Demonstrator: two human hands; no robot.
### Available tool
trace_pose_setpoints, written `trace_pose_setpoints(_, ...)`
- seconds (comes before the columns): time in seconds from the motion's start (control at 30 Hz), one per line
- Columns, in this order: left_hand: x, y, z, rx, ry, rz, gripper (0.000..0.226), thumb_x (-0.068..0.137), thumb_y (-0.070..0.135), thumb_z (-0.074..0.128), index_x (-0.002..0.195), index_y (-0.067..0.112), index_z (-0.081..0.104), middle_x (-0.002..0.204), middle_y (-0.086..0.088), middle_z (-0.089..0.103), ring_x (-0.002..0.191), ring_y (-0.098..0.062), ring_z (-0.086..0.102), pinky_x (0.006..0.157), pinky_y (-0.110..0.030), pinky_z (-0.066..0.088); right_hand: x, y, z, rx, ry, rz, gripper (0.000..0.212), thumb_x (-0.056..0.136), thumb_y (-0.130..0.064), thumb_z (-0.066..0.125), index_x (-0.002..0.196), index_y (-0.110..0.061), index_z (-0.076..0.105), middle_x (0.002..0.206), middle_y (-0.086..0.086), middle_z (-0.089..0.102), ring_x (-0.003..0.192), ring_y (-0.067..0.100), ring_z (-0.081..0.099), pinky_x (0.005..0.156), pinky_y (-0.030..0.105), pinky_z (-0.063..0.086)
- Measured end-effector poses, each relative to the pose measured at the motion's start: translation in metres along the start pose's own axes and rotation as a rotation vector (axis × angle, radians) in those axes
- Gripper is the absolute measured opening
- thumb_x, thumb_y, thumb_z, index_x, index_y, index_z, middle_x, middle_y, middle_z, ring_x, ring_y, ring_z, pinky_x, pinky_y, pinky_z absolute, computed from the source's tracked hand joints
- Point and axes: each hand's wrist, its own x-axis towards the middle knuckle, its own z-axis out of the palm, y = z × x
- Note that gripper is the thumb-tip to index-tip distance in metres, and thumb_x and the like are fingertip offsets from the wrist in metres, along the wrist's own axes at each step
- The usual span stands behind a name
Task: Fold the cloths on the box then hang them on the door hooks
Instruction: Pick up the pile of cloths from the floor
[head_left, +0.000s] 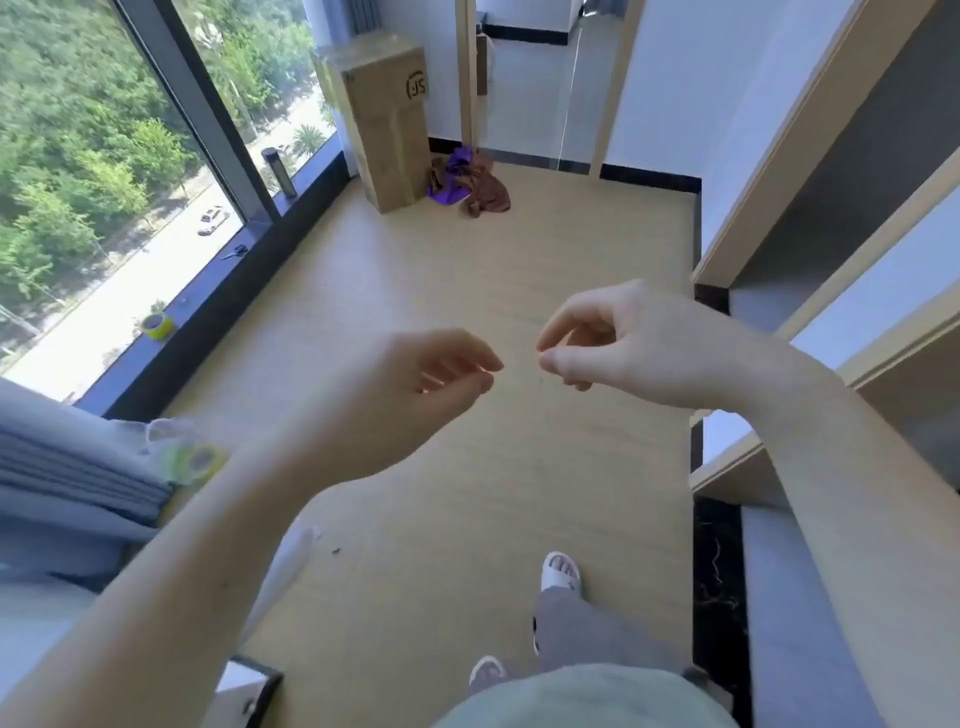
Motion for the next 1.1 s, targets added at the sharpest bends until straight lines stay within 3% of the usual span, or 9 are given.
trace_pose_setpoints(0.17,0.028,-0.019,0.03,-0.156,-0.007,-0.136,0.016,0.097,0.019,0.065,0.101,0.032,0.072,0.091,0.011,0.075,0.088,-0.003,0.069,0.076,-0.01,0.051,0.026,0.04,0.006,0.078,0.001,0.088,0.012,0.094,-0.042,0.069,0.102,-0.033,0.071,0.084,-0.011,0.075,0.085,0.005,0.07,0.075,0.026,0.052)
trace_pose_setpoints(0.4,0.094,-0.021,0.047,-0.177,-0.011,-0.224,0.017,0.098,0.018,0.065,0.1,0.033,0.071,0.093,0.009,0.074,0.088,-0.006,0.069,0.074,-0.014,0.052,0.076,0.099,-0.017,0.094,-0.085,0.167,0.019,0.091,-0.047,0.071,0.107,-0.036,0.07,0.089,-0.017,0.072,0.088,0.001,0.066,0.074,0.023,0.047)
trace_pose_setpoints(0.53,0.134,-0.018,0.057,-0.146,-0.015,-0.258,0.014,0.097,0.025,0.065,0.102,0.037,0.069,0.098,0.008,0.073,0.089,-0.005,0.068,0.08,-0.02,0.055,0.104,0.124,-0.042,0.061,-0.095,0.169,0.026,0.091,-0.048,0.071,0.113,-0.034,0.069,0.097,-0.02,0.068,0.091,-0.001,0.064,0.075,0.022,0.047)
trace_pose_setpoints(0.7,0.166,-0.015,0.066,-0.118,-0.174,-0.349,0.015,0.093,0.041,0.067,0.107,0.047,0.065,0.101,0.016,0.072,0.095,-0.001,0.068,0.09,-0.039,0.058,0.128,0.141,-0.069,0.062,-0.13,0.162,0.031,0.091,-0.049,0.071,0.118,-0.034,0.066,0.101,-0.021,0.066,0.095,0.0,0.063,0.082,0.024,0.05)
trace_pose_setpoints(0.8,0.185,-0.012,0.064,-0.099,-0.152,-0.349,0.015,0.094,0.04,0.067,0.107,0.045,0.065,0.095,0.016,0.073,0.092,-0.004,0.07,0.089,-0.043,0.058,0.141,0.148,-0.081,0.073,-0.149,0.157,0.032,0.092,-0.049,0.07,0.119,-0.033,0.065,0.102,-0.021,0.064,0.097,0.001,0.062,0.088,0.027,0.051)
trace_pose_setpoints(0.87,0.2,-0.01,0.062,-0.113,-0.116,-0.336,0.014,0.096,0.034,0.067,0.109,0.04,0.067,0.09,0.013,0.075,0.088,-0.005,0.07,0.088,-0.039,0.058,0.153,0.152,-0.086,0.067,-0.158,0.156,0.031,0.091,-0.05,0.07,0.117,-0.033,0.067,0.103,-0.022,0.065,0.099,0.002,0.062,0.093,0.031,0.052)
trace_pose_setpoints(0.97,0.223,-0.013,0.055,-0.087,-0.063,-0.328,0.013,0.097,0.031,0.066,0.11,0.035,0.068,0.087,0.012,0.074,0.085,-0.001,0.069,0.079,-0.023,0.055,0.173,0.156,-0.09,0.058,-0.163,0.154,0.026,0.092,-0.049,0.07,0.112,-0.033,0.069,0.103,-0.022,0.066,0.101,0.004,0.063,0.096,0.033,0.052)
trace_pose_setpoints(1.1,0.25,-0.029,0.043,-0.07,-0.052,-0.341,0.013,0.097,0.034,0.065,0.11,0.037,0.068,0.088,0.014,0.073,0.084,0.001,0.067,0.066,-0.009,0.048,0.202,0.16,-0.095,0.08,-0.157,0.156,0.021,0.091,-0.048,0.07,0.107,-0.034,0.069,0.102,-0.021,0.067,0.1,0.003,0.064,0.092,0.031,0.053)
